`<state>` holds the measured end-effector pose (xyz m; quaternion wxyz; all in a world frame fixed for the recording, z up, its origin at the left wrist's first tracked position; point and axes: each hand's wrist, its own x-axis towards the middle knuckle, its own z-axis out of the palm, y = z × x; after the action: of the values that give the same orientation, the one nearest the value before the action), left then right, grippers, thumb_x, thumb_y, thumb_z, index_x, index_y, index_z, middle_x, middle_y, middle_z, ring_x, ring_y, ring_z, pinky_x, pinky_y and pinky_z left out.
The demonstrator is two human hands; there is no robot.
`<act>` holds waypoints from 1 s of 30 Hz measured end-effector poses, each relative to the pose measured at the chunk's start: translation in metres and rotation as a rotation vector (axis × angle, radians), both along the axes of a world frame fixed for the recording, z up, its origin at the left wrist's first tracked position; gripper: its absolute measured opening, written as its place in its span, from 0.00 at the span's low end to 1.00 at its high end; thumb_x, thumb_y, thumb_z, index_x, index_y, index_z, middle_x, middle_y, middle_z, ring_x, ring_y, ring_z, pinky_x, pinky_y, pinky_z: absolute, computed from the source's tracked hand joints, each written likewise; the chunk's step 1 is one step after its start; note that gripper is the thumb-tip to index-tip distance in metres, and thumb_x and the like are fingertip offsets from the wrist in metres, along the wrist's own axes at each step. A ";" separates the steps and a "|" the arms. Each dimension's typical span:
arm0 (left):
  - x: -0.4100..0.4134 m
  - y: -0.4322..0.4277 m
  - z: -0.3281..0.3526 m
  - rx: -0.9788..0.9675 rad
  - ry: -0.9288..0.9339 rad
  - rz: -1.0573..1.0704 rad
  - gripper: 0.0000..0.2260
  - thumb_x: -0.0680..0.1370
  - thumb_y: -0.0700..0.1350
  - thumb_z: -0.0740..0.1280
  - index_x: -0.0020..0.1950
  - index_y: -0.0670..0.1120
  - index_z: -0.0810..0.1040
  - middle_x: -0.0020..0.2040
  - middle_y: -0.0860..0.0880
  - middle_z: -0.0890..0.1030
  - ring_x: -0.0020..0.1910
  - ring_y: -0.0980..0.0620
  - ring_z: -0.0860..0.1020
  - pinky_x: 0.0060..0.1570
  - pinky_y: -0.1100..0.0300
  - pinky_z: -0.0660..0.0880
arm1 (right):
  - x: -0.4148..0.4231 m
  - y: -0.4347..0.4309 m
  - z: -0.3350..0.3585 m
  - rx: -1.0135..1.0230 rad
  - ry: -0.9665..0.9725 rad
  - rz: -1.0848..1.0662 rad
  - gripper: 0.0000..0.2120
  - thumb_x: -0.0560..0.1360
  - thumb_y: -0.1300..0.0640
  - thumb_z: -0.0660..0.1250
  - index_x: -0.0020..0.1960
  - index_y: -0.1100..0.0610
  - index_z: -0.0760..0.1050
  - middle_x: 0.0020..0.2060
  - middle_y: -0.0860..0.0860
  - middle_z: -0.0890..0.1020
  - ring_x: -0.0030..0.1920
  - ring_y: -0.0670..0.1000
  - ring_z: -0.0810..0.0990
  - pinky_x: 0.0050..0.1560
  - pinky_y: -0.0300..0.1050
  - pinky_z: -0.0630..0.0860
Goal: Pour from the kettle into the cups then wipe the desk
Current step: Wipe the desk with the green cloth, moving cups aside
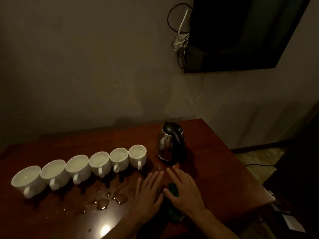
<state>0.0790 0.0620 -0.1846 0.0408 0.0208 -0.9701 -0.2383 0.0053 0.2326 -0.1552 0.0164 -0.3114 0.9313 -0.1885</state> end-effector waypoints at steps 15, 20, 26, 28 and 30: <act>0.006 0.004 -0.036 -0.024 0.088 0.020 0.31 0.84 0.60 0.54 0.81 0.62 0.39 0.82 0.59 0.45 0.79 0.61 0.39 0.78 0.44 0.36 | 0.005 0.009 -0.043 -0.038 0.122 0.079 0.39 0.74 0.25 0.48 0.80 0.38 0.45 0.80 0.45 0.51 0.79 0.47 0.52 0.78 0.54 0.55; 0.006 0.007 -0.042 -0.022 0.138 0.027 0.30 0.84 0.60 0.54 0.81 0.61 0.40 0.83 0.57 0.50 0.79 0.60 0.41 0.77 0.45 0.34 | -0.001 0.008 -0.048 -0.087 0.222 0.132 0.37 0.76 0.30 0.55 0.80 0.40 0.48 0.80 0.46 0.54 0.78 0.47 0.55 0.77 0.52 0.55; 0.006 0.023 -0.035 -0.118 0.191 0.065 0.27 0.84 0.59 0.53 0.82 0.57 0.49 0.82 0.54 0.54 0.81 0.56 0.47 0.77 0.43 0.35 | -0.010 0.024 -0.050 -0.128 0.285 0.192 0.35 0.76 0.30 0.50 0.80 0.41 0.51 0.80 0.47 0.56 0.78 0.49 0.56 0.77 0.53 0.55; 0.012 0.027 -0.035 -0.114 0.201 0.087 0.27 0.84 0.60 0.52 0.82 0.57 0.51 0.82 0.54 0.55 0.81 0.55 0.48 0.77 0.42 0.36 | -0.009 0.029 -0.050 -0.126 0.255 0.216 0.36 0.75 0.29 0.45 0.80 0.41 0.51 0.80 0.47 0.55 0.79 0.49 0.54 0.78 0.55 0.55; 0.020 0.029 -0.037 -0.126 0.187 0.109 0.26 0.84 0.61 0.52 0.81 0.56 0.57 0.81 0.53 0.58 0.80 0.55 0.50 0.77 0.41 0.36 | -0.007 0.030 -0.053 -0.113 0.217 0.240 0.33 0.78 0.32 0.46 0.80 0.41 0.51 0.80 0.46 0.54 0.79 0.49 0.53 0.78 0.56 0.53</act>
<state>0.0993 0.0906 -0.2214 0.1452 0.0486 -0.9726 -0.1752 -0.0019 0.2622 -0.2081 -0.0795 -0.4395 0.8715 -0.2024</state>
